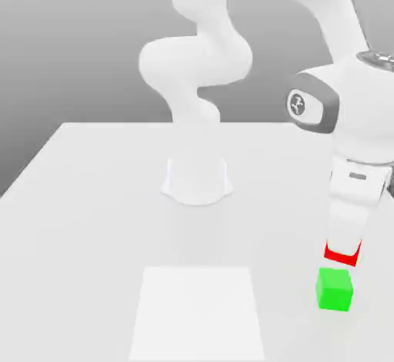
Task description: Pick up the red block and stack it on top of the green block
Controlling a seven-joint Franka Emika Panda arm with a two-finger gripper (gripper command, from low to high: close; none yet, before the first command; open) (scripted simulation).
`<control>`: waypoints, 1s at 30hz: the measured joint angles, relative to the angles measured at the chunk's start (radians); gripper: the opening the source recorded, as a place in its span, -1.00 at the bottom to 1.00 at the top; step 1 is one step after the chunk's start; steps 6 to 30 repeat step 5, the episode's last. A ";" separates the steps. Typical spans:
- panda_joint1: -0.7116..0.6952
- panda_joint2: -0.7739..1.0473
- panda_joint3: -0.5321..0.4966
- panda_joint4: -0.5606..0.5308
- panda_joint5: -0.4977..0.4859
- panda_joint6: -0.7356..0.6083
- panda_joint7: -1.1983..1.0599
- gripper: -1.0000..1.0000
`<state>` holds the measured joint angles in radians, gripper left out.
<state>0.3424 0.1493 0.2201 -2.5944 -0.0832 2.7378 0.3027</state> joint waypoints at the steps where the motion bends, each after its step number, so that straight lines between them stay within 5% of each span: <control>1: 0.008 0.035 -0.013 0.002 -0.022 0.033 0.015 -1.00; 2: 0.015 0.059 -0.022 0.003 -0.037 0.055 0.026 1.00; 30: 0.015 0.059 -0.022 0.003 -0.037 0.055 0.026 1.00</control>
